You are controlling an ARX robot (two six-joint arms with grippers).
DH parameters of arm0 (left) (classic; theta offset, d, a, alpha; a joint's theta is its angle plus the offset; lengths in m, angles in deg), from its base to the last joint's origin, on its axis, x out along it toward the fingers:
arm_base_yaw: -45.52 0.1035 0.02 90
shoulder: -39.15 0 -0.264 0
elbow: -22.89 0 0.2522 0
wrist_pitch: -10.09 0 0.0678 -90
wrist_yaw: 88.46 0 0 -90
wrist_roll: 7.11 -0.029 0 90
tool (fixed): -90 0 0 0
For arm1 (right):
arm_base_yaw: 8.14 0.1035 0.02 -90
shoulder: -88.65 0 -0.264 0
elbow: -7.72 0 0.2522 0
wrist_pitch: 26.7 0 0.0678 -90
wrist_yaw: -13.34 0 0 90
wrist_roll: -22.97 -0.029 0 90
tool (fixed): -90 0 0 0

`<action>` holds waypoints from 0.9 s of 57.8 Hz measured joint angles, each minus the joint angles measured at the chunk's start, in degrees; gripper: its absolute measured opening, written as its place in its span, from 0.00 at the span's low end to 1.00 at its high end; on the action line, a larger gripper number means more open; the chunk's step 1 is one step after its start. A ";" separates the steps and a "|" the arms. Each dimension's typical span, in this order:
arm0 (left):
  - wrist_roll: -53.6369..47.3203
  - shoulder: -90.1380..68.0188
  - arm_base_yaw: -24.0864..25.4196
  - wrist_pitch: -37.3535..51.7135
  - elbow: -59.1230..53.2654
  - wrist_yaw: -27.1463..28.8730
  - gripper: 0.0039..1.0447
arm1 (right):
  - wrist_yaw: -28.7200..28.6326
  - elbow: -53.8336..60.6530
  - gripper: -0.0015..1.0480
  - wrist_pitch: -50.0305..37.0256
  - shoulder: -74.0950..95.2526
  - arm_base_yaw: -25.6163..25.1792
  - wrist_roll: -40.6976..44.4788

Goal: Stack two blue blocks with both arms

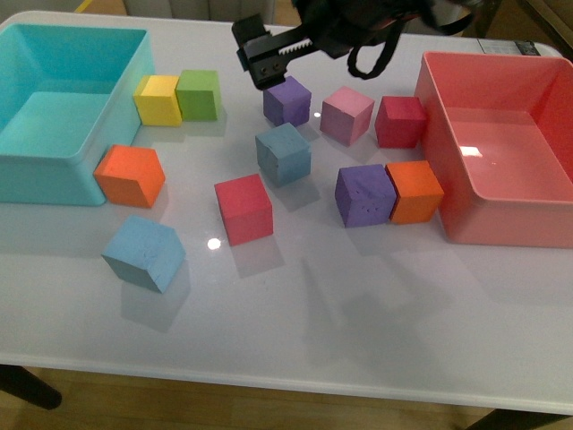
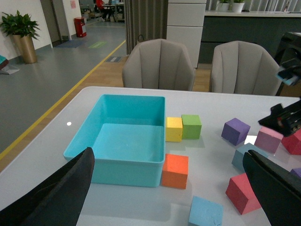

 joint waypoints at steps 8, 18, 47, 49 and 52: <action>0.00 0.00 0.00 0.00 0.00 0.00 0.92 | -0.02 14.45 0.91 -7.65 -12.52 -1.51 0.66; 0.00 0.02 0.00 0.00 0.00 -0.04 0.92 | 11.85 21.31 0.81 -24.68 -14.23 -1.68 -2.80; 0.00 0.02 0.00 -0.02 0.00 0.02 0.92 | 8.22 69.81 0.02 -64.17 -39.41 -14.97 -9.99; 0.00 0.02 0.00 -0.02 0.00 0.02 0.92 | 7.78 71.08 0.02 -64.11 -40.94 -15.50 -9.99; 0.00 0.02 0.00 0.00 0.00 0.02 0.92 | 6.62 73.59 0.02 -63.69 -44.78 -16.79 -10.01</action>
